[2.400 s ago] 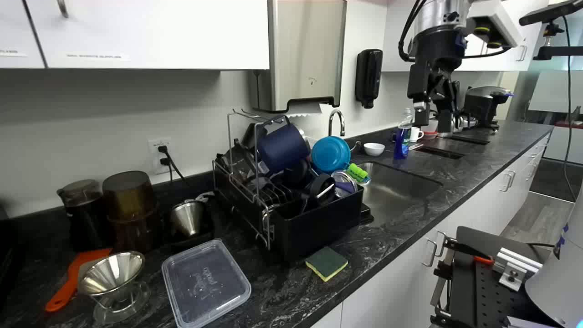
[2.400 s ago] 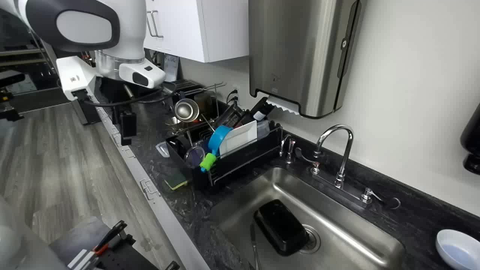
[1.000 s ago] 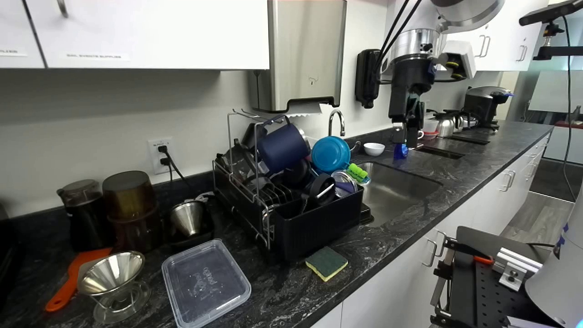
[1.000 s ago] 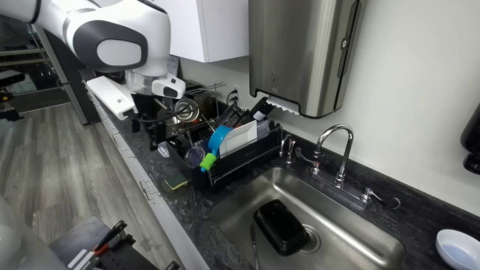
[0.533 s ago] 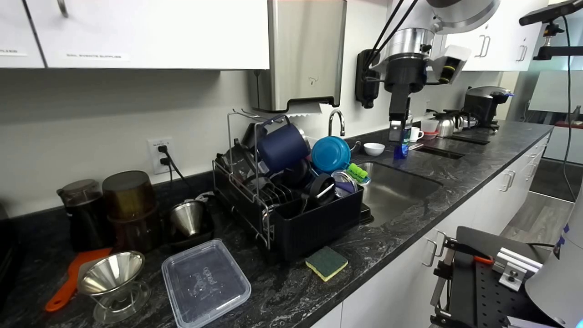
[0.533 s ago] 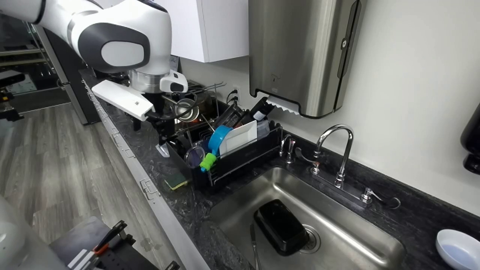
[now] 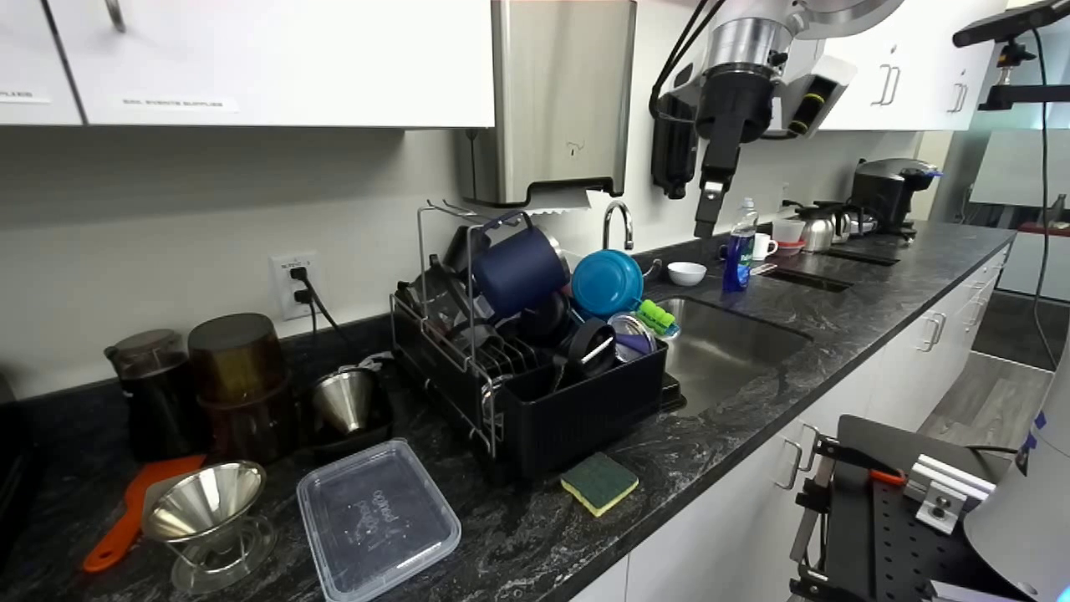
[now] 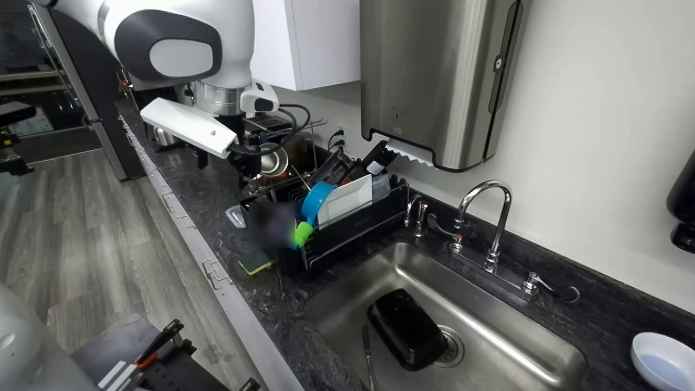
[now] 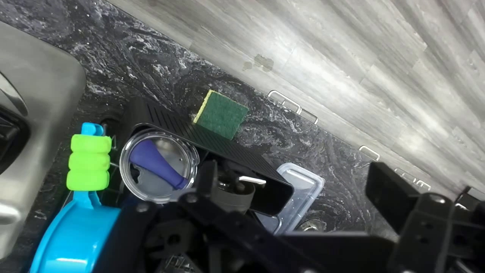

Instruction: Put the cup in the sink

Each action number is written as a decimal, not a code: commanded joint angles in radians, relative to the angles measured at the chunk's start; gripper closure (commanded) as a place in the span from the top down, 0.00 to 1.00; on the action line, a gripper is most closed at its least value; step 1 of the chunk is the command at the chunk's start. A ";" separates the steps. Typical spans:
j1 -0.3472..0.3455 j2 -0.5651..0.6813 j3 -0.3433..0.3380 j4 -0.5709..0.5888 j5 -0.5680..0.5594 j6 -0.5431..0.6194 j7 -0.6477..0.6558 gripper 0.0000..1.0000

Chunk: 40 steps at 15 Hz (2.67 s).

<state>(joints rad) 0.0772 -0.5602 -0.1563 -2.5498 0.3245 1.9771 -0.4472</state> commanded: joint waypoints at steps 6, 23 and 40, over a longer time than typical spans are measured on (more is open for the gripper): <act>0.013 0.023 -0.025 0.012 -0.011 -0.011 -0.087 1.00; 0.002 0.340 -0.043 0.133 0.019 0.270 -0.469 1.00; -0.085 0.312 -0.088 0.185 0.438 -0.051 -0.983 1.00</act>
<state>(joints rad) 0.0290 -0.2455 -0.2423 -2.3692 0.7281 2.0100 -1.3856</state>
